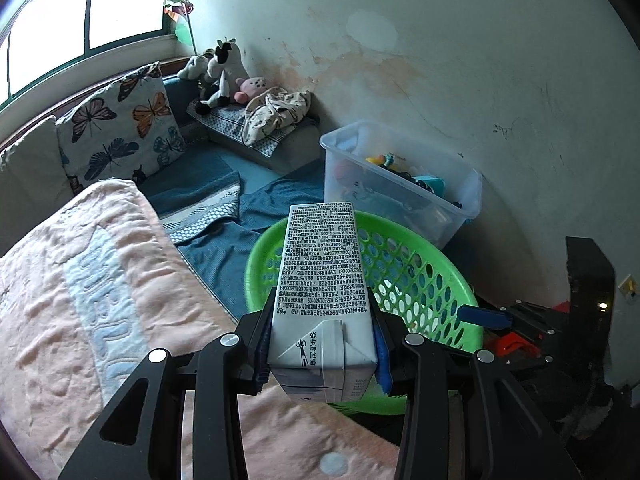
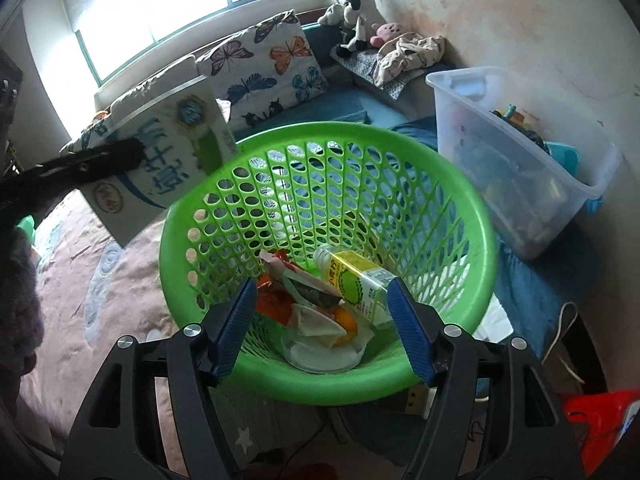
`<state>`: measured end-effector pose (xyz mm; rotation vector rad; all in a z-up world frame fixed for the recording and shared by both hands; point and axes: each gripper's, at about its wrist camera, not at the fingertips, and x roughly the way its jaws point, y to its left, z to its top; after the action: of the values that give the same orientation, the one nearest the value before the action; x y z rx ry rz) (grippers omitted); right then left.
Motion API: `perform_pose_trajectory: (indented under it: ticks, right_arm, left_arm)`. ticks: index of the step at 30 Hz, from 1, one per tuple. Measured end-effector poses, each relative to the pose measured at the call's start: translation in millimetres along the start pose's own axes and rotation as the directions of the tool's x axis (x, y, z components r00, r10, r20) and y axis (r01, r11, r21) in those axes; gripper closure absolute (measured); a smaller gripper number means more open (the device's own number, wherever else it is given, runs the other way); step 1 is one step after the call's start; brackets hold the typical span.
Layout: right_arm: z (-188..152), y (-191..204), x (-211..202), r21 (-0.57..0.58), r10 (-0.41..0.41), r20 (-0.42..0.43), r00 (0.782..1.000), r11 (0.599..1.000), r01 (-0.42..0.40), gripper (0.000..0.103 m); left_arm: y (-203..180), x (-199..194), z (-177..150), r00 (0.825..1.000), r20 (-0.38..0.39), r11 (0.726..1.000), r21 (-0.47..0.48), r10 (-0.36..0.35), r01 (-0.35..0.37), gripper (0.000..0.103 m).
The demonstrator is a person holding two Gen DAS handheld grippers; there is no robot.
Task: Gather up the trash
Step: 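Lower the left tool into the basket and open it to drop the milk carton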
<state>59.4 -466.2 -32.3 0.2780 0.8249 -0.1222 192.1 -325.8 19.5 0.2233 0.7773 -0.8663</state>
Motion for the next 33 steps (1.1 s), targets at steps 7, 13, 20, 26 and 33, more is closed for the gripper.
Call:
perform_pose_trajectory:
  ticks: [7, 13, 20, 26, 33]
  right_arm:
    - [-5, -8, -11, 0.018, 0.0, 0.017, 1.0, 1.0, 0.0, 0.035]
    - [-9, -17, -16, 0.041, -0.006, 0.022, 1.0, 0.999, 0.005, 0.034]
    - [-13, -22, -16, 0.057, -0.009, 0.019, 1.0, 0.998, 0.008, 0.034]
    - [-13, -24, -16, 0.065, -0.01, 0.019, 1.0, 0.998, 0.008, 0.034]
    - [-14, -25, -17, 0.068, -0.009, 0.022, 1.0, 0.998, 0.007, 0.032]
  left_arm:
    - [-9, 18, 1, 0.999, -0.039, 1.0, 0.004, -0.005, 0.005, 0.064]
    - [-14, 35, 3, 0.998, -0.067, 1.0, 0.01, -0.003, 0.004, 0.064]
    - [-17, 48, 5, 0.996, -0.09, 1.0, 0.005, -0.005, 0.006, 0.064]
    - [-16, 55, 4, 0.994, -0.106, 1.0, -0.001, -0.004, 0.004, 0.064]
    - [-16, 60, 2, 0.992, -0.124, 1.0, -0.011, -0.011, 0.009, 0.064]
